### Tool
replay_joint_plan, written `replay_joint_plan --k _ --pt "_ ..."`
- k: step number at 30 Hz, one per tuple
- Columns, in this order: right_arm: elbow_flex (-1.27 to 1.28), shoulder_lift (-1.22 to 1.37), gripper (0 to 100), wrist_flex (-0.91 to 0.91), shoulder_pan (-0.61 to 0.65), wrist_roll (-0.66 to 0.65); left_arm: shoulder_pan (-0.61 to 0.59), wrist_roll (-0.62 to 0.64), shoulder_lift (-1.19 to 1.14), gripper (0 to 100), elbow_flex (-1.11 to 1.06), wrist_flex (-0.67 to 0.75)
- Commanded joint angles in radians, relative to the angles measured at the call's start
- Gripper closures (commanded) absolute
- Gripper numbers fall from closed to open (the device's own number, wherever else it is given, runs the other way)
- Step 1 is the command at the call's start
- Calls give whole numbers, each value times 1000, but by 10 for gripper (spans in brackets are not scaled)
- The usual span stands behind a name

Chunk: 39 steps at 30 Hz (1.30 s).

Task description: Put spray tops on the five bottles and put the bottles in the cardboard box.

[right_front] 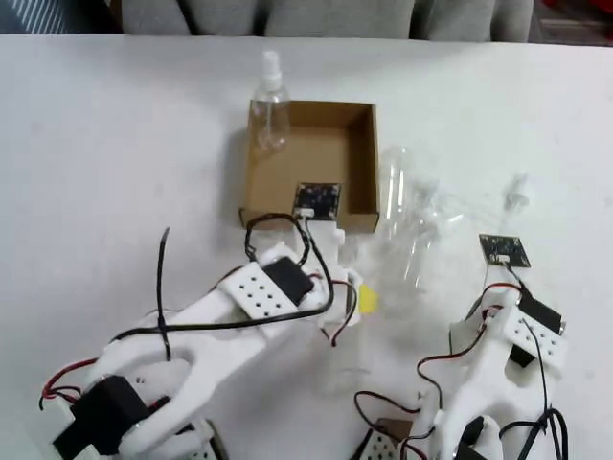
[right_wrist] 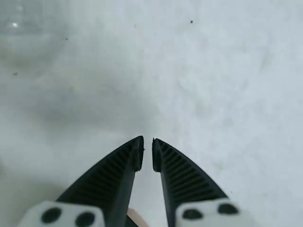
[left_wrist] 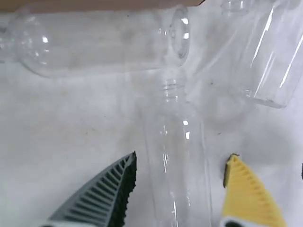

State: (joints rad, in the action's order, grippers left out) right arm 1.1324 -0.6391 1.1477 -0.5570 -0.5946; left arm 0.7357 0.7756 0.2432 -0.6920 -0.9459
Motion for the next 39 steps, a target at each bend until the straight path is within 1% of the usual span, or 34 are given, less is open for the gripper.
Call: replay_joint_plan --k 1,9,14,16,18,20,29,35,39 --pt "-5 2 981 -12 -1 -12 -12 15 -2 705 58 -11" --pt "-3 2 981 -12 -1 -12 -38 15 -4 705 60 -9" --pt "-3 2 981 -12 -1 -11 -33 15 -4 700 60 -6" --pt "-3 2 981 -12 -1 -11 -33 18 -4 667 60 5" --pt "-3 2 981 -12 -1 -11 -33 21 -18 614 60 5" --pt "-3 2 981 -10 -1 -11 -22 21 -54 577 74 3" --pt "17 -7 981 -13 27 -12 -44 44 -325 574 295 -150" --pt "17 -7 981 -13 27 -14 -45 49 -438 574 334 -144" --pt "17 -7 981 -13 27 -14 -50 49 -469 574 333 -107"
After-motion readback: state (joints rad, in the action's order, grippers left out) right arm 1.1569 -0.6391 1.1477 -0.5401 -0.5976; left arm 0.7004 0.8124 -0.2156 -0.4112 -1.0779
